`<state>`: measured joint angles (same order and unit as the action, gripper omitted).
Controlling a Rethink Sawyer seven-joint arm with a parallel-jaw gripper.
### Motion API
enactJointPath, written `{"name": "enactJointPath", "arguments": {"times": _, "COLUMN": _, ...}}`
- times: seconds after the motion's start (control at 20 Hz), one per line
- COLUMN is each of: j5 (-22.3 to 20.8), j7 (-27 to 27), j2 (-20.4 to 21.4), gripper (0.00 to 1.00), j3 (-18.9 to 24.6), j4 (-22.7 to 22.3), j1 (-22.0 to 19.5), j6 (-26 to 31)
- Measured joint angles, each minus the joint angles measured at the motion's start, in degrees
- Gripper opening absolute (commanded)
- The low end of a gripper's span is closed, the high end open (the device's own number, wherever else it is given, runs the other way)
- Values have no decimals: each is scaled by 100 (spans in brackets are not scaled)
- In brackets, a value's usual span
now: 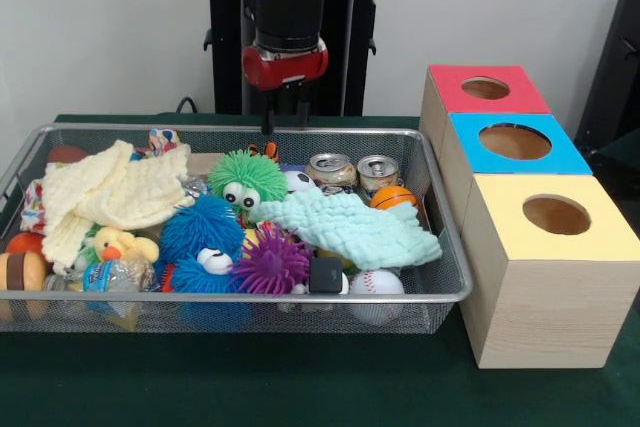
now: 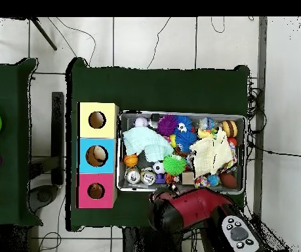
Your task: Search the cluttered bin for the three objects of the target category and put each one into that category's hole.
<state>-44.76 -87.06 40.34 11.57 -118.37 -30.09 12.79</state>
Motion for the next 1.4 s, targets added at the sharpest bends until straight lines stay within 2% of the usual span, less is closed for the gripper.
{"name": "enactJointPath", "arguments": {"times": 1.4, "j5": 264, "j7": 0, "j2": -142, "gripper": 100, "j3": 337, "j4": 199, "j1": -136, "j6": 774}}
